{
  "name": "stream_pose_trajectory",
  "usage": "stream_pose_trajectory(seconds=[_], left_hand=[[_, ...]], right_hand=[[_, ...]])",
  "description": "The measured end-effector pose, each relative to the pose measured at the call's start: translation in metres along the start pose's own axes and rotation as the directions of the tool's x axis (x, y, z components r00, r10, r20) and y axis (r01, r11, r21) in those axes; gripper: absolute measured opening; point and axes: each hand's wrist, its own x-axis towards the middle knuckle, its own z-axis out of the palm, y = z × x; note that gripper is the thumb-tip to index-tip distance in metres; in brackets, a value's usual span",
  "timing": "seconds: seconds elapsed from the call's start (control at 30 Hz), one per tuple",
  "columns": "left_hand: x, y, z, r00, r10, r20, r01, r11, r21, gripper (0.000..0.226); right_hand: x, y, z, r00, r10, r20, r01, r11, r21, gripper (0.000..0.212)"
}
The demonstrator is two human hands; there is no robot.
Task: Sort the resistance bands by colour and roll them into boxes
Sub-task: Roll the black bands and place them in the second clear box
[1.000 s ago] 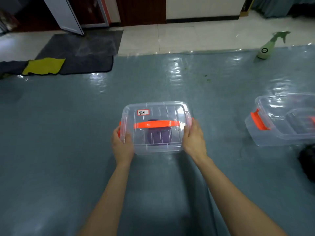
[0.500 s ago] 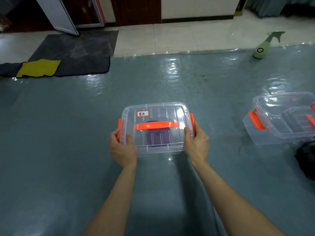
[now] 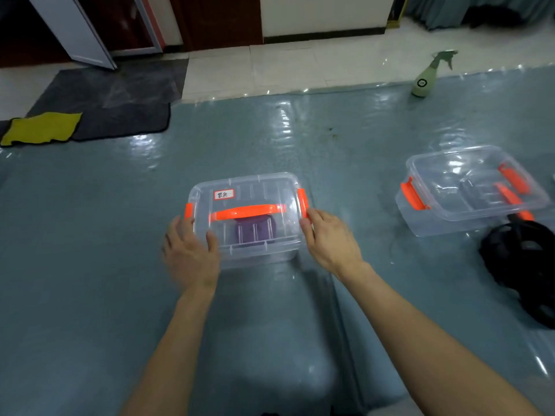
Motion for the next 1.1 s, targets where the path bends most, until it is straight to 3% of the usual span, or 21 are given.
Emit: stream_pose_trajectory(seconds=[0.07,0.13,0.23,0.3,0.5,0.63,0.77,0.83,0.9,0.97,1.03,1.1], left_hand=[[-0.019,0.028,0.000,0.978,0.197,-0.069,-0.194,0.980,0.043,0.047],[-0.045,0.074,0.012,0.912,0.407,-0.048,-0.406,0.914,0.019,0.044],[-0.095,0.153,0.045,0.774,0.624,0.108,-0.620,0.782,-0.071,0.041],[-0.134,0.201,0.072,0.687,0.677,0.266,-0.678,0.728,-0.103,0.044],[-0.247,0.324,0.165,0.530,0.571,0.627,-0.692,0.718,-0.069,0.059],[-0.300,0.371,0.197,0.507,0.416,0.755,-0.651,0.759,0.019,0.066],[-0.309,0.390,0.199,0.551,0.290,0.782,-0.560,0.823,0.090,0.060],[-0.308,0.395,0.195,0.555,0.262,0.789,-0.541,0.834,0.103,0.058],[-0.307,0.400,0.190,0.557,0.237,0.796,-0.518,0.848,0.110,0.059],[-0.308,0.404,0.188,0.546,0.214,0.810,-0.502,0.858,0.111,0.064],[-0.306,0.406,0.186,0.538,0.197,0.819,-0.491,0.864,0.114,0.067],[-0.305,0.408,0.184,0.542,0.162,0.824,-0.460,0.878,0.130,0.067]], right_hand=[[-0.021,0.032,-0.013,1.000,-0.001,0.020,0.003,0.996,-0.090,0.029],[-0.045,0.071,-0.024,0.993,0.062,0.103,-0.041,0.980,-0.192,0.029],[-0.082,0.141,-0.042,0.966,0.175,0.189,-0.118,0.953,-0.280,0.030],[-0.102,0.190,-0.057,0.958,0.222,0.180,-0.163,0.942,-0.295,0.026],[-0.135,0.333,-0.103,0.960,0.237,0.150,-0.189,0.942,-0.278,0.025],[-0.156,0.408,-0.132,0.967,0.217,0.130,-0.190,0.962,-0.194,0.024],[-0.174,0.458,-0.152,0.985,0.158,-0.065,-0.164,0.981,-0.102,0.016],[-0.181,0.478,-0.160,0.976,0.187,-0.115,-0.200,0.973,-0.111,0.043],[-0.184,0.494,-0.170,0.963,0.267,-0.025,-0.268,0.953,-0.141,0.080],[-0.184,0.512,-0.173,0.929,0.353,0.106,-0.337,0.930,-0.149,0.099],[-0.184,0.526,-0.172,0.889,0.417,0.188,-0.393,0.907,-0.150,0.090],[-0.184,0.538,-0.173,0.888,0.415,0.199,-0.386,0.907,-0.168,0.052]])
